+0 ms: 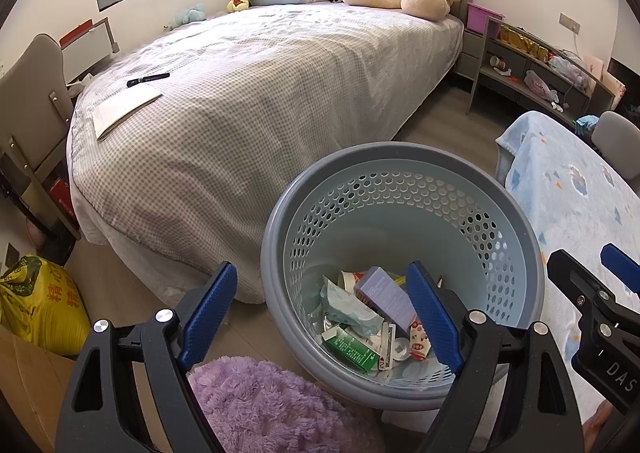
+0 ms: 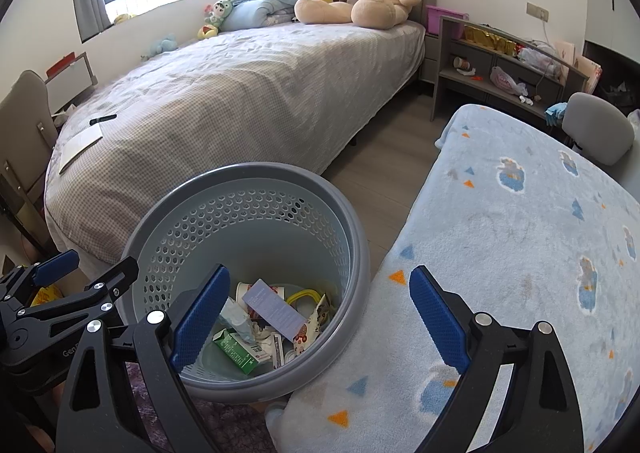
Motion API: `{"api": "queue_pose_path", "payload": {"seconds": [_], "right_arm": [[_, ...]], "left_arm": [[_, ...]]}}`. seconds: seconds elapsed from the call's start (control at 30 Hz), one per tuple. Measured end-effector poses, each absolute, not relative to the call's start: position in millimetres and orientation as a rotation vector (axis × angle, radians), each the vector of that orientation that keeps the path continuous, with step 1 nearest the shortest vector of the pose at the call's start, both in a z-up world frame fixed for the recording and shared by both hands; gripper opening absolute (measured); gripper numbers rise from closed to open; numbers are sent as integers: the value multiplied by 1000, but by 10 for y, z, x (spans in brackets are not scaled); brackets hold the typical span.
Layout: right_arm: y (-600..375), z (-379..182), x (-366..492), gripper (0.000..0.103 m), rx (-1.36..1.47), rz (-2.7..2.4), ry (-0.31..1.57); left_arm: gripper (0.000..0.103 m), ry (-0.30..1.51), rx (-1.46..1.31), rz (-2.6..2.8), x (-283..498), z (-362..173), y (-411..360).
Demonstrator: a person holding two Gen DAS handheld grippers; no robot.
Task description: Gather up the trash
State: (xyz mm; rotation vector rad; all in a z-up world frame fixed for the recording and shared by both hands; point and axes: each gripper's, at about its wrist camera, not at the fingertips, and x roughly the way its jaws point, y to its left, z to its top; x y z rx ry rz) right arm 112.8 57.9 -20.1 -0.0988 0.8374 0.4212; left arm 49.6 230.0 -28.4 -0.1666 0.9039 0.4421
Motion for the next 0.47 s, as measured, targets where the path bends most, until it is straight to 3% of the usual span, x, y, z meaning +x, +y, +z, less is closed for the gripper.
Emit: {"api": "queue_pose_path", "payload": {"seconds": [0.47], "right_arm": [[578, -201, 1130, 90, -100, 421, 837]], "left_arm": [[83, 895, -156, 453, 495, -279, 2273]]}}
